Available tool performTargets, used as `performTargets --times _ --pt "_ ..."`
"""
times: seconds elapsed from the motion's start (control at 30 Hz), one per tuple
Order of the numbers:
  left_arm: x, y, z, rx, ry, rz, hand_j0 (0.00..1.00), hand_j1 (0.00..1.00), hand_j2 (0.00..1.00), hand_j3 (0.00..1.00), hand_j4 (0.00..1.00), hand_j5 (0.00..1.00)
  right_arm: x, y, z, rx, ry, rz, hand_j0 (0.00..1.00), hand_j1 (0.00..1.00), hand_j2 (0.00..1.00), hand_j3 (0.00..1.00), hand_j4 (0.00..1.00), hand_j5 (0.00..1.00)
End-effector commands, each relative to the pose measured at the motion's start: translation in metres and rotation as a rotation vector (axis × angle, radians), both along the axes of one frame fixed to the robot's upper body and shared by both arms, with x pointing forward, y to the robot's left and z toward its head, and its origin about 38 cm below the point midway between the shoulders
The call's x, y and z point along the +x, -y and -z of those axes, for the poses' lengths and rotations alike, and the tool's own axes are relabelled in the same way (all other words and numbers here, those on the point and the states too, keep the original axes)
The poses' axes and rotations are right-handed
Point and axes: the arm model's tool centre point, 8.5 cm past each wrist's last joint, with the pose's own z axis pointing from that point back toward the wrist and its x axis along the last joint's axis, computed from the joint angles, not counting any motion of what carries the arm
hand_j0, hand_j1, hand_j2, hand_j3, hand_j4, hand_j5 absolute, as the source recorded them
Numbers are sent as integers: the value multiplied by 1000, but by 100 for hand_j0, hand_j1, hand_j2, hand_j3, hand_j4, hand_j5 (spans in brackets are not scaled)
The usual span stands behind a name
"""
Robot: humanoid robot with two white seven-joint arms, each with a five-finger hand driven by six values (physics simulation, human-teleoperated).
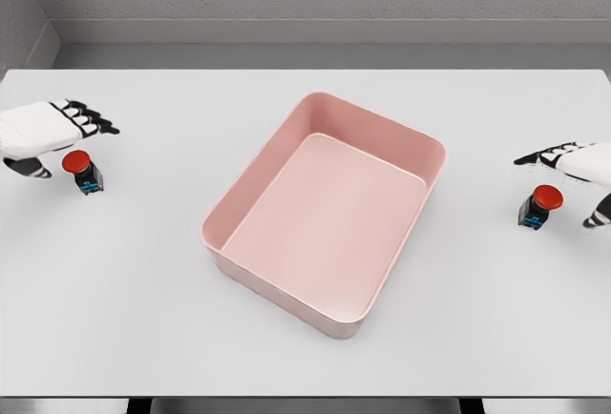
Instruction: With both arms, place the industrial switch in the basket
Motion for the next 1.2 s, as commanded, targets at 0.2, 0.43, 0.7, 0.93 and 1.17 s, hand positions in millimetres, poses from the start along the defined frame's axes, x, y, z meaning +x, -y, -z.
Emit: performTargets --times 0.2,0.43,0.7,0.93,1.17 --pt "-1 9 20 36 -43 22 100 100 100 100 100 100 11 -10 22 47 -35 36 100 100 100 100 100 100" --pt "0 13 28 49 -60 29 100 100 100 100 100 100 7 -14 35 36 -71 21 100 100 100 100 100 100" --pt "6 7 30 52 -68 3 99 99 99 99 99 99 9 -15 30 35 -58 20 100 100 100 100 100 100" --pt "6 8 31 51 -71 5 71 71 71 71 71 71 9 -15 34 31 -67 18 85 85 85 85 85 85" --pt "6 8 30 51 -72 6 46 46 46 46 46 46 10 -6 37 28 -77 46 87 87 87 87 87 87"
